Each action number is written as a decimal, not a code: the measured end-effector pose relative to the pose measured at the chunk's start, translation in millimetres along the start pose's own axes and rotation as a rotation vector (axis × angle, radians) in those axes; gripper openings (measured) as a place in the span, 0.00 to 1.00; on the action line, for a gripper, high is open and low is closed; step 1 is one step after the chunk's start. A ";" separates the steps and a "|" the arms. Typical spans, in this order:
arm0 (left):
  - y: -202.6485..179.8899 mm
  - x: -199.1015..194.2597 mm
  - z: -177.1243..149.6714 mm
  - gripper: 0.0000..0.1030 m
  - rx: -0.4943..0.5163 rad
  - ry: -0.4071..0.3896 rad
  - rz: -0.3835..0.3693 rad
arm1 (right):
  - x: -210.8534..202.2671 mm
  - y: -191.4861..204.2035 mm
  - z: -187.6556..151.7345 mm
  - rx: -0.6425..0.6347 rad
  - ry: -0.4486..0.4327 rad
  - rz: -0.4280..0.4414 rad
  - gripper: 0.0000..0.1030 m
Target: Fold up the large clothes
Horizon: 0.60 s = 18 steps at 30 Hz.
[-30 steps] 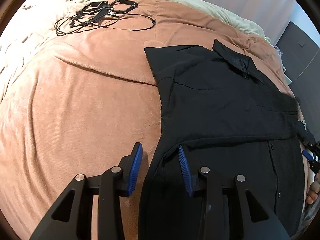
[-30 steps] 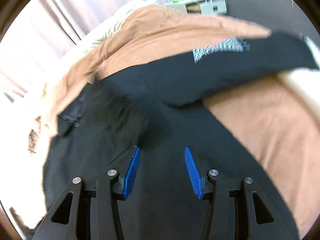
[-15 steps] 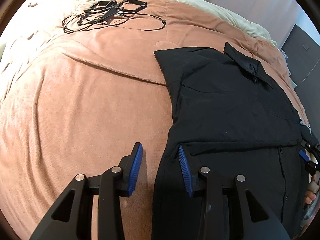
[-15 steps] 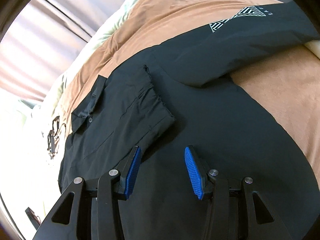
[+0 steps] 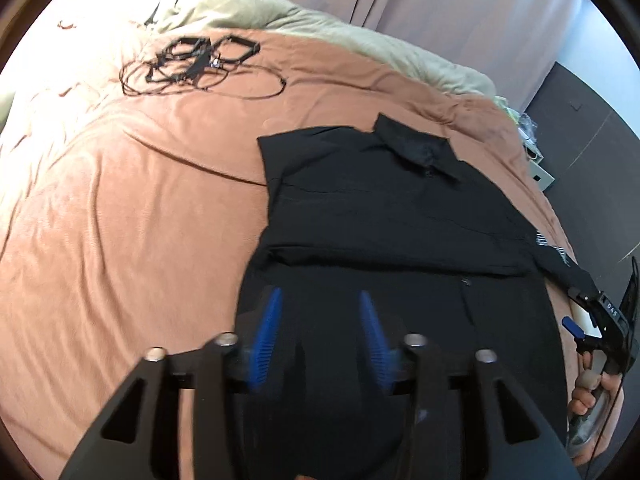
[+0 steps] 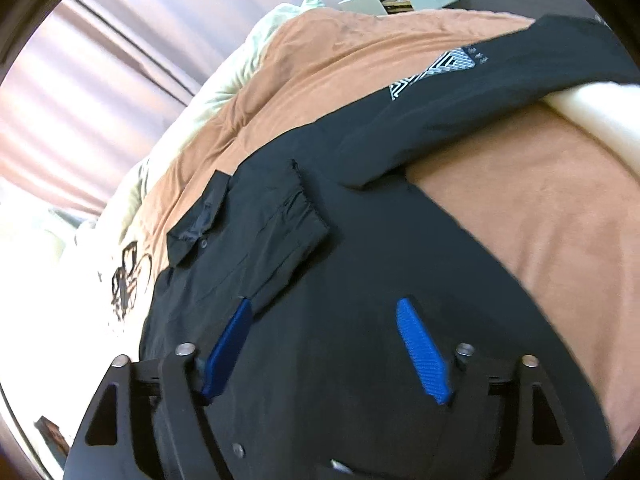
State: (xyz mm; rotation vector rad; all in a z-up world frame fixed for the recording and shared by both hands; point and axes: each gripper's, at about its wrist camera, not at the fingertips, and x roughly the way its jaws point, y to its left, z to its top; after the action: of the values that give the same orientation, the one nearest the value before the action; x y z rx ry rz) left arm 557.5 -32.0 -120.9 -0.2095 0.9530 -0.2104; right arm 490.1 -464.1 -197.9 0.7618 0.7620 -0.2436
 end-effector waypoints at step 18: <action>-64.6 -117.8 -56.5 0.95 -0.002 -0.136 -0.076 | -159.3 -86.9 41.8 -0.132 -0.110 -0.046 0.90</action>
State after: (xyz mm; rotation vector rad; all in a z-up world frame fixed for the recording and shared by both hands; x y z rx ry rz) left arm 439.3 -67.1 -43.2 -0.2592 0.8110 -0.2616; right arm 359.1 -565.6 -112.8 0.6019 0.6847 -0.2714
